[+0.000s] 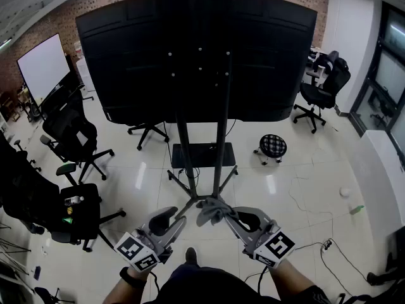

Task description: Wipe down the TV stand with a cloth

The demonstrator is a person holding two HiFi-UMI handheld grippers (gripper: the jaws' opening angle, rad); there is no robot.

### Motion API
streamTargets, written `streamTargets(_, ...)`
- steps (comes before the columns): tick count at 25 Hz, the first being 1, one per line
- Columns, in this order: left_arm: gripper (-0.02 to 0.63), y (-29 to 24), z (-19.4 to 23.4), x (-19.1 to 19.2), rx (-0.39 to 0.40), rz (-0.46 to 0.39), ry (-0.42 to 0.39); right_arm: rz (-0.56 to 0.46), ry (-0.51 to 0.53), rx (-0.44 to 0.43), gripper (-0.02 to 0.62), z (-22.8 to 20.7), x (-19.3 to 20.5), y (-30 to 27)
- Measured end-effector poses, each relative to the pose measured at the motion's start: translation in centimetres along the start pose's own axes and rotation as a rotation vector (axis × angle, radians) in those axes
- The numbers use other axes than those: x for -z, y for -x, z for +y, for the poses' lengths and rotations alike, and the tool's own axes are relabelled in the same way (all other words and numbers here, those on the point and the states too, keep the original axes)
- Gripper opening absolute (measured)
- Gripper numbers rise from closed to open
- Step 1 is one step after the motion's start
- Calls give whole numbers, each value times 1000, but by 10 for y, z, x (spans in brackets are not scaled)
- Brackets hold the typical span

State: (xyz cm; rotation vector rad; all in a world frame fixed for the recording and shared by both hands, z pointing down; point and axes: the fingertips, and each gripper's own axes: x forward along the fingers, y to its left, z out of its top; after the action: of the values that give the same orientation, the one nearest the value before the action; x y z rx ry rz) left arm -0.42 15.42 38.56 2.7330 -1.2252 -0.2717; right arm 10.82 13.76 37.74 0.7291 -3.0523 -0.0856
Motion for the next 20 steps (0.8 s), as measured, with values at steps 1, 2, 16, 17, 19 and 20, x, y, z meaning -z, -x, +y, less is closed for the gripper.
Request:
streamTargets(1,163,-2,6,-2,4,-2,-3,0,5,4,20,-4,-1,-5)
streamTargets(2,163,-5,12,-3,7,-3,-6,0,11,7,20,-9,-2,-10)
streamTargets(16,163,-64,133,-81,105,-67,-131,-56,113,91,20,-116,-73,-114)
streamTargets(17,163,-68,140,-87,118,-66,-144,-62,113,97,20,-124,-79,-122)
streamTargets(19,163,-74,153,-97,143,-64,-172,-69,142,111,20,-137,-93,-138)
streamTargets(20,163,-77,160,-103,155,-66,-185,-76,160,119,20,-144,-101,-146)
